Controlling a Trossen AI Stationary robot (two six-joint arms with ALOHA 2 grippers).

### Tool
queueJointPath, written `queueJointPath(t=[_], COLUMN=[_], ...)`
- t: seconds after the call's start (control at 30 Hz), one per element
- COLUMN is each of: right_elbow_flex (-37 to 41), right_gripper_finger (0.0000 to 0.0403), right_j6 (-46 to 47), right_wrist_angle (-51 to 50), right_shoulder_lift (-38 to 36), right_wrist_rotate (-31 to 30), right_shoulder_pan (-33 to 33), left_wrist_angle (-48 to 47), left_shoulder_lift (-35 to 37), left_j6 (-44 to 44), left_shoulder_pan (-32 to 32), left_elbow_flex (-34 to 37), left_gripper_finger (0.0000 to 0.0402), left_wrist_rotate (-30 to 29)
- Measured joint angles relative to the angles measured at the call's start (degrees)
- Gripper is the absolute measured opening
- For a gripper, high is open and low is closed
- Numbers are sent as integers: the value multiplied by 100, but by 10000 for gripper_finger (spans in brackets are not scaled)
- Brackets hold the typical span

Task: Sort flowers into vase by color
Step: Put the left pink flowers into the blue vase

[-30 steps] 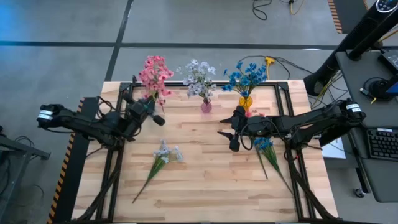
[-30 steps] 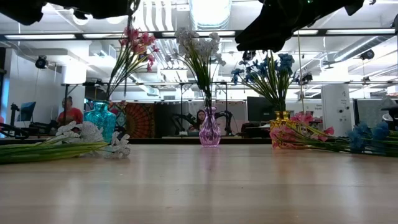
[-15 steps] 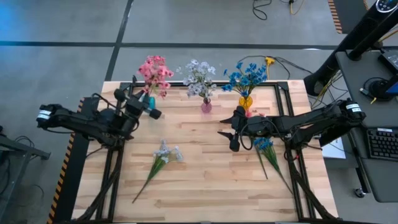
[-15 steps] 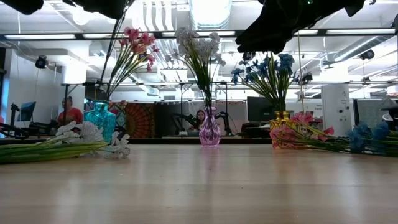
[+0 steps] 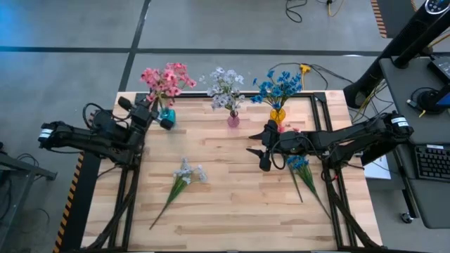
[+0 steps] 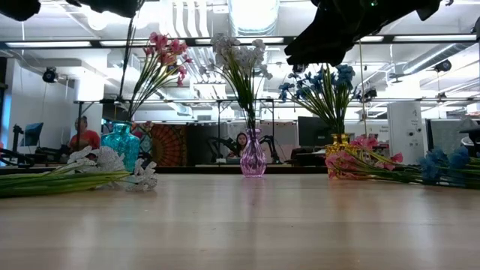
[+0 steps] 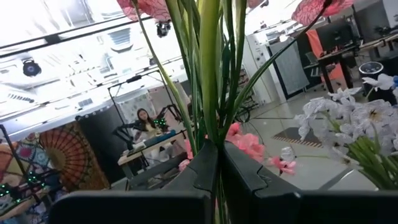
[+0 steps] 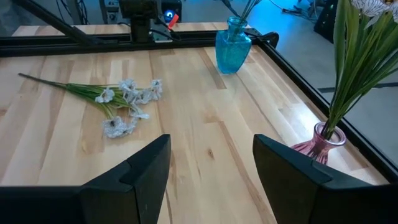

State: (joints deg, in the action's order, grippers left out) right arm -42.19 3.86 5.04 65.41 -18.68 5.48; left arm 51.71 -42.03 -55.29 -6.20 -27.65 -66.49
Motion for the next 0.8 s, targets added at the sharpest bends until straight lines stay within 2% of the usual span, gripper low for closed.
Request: queueJointPath(t=[0.2,0.5,0.67,0.8], right_elbow_flex=[0,0,0,0], right_gripper_finger=[221,221,221,221], right_j6=[2,15,16,20], right_wrist_angle=[0,0,-1,-2], right_shoulder_lift=[0,0,0,0], right_wrist_rotate=[-2,-5,-96,-96], right_shoulder_pan=[0,-2,0,0], left_wrist_angle=[7,12,9,11], left_shoulder_lift=[148,160,160,163], left_j6=[58,263,511,666], left_shoulder_pan=[211,681,955,1116], left_elbow_flex=[163,391,545,574], left_gripper_finger=[0,0,0,0], left_wrist_rotate=[380,417,732,729])
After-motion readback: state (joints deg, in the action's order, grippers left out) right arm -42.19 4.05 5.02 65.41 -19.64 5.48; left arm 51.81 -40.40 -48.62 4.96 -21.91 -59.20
